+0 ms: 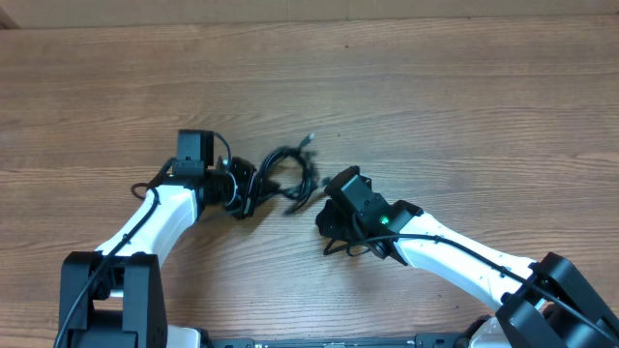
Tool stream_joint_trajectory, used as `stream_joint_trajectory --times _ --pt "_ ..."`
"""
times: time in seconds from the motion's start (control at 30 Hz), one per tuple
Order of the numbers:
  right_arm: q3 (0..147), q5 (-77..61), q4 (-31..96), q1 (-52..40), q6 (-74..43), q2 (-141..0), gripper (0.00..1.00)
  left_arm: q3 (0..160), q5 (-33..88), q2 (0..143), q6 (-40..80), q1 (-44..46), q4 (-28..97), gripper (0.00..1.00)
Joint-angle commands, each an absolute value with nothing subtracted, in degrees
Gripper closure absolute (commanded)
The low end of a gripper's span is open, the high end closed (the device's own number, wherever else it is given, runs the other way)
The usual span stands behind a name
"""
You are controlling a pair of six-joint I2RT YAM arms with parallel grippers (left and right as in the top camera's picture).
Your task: Untangle cables
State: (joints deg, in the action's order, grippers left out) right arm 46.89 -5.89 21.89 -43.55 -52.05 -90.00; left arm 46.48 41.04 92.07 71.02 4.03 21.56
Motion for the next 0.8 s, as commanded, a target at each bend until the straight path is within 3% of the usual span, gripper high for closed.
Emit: stream_joint_trajectory --times 0.0,0.37,0.77 --pt "46.9 -7.8 21.7 -43.7 -52.1 -89.8 0.5 47.0 24.7 92.2 67.3 4.2 26.6 0.96" --pt "46.9 -8.5 12.9 -44.9 -52.1 -89.8 0.49 47.0 21.0 92.2 67.2 5.1 29.2 0.96" --pt "46.9 5.5 11.5 -47.6 -52.1 -90.2 0.62 47.0 20.6 92.1 61.2 11.3 27.4 0.95"
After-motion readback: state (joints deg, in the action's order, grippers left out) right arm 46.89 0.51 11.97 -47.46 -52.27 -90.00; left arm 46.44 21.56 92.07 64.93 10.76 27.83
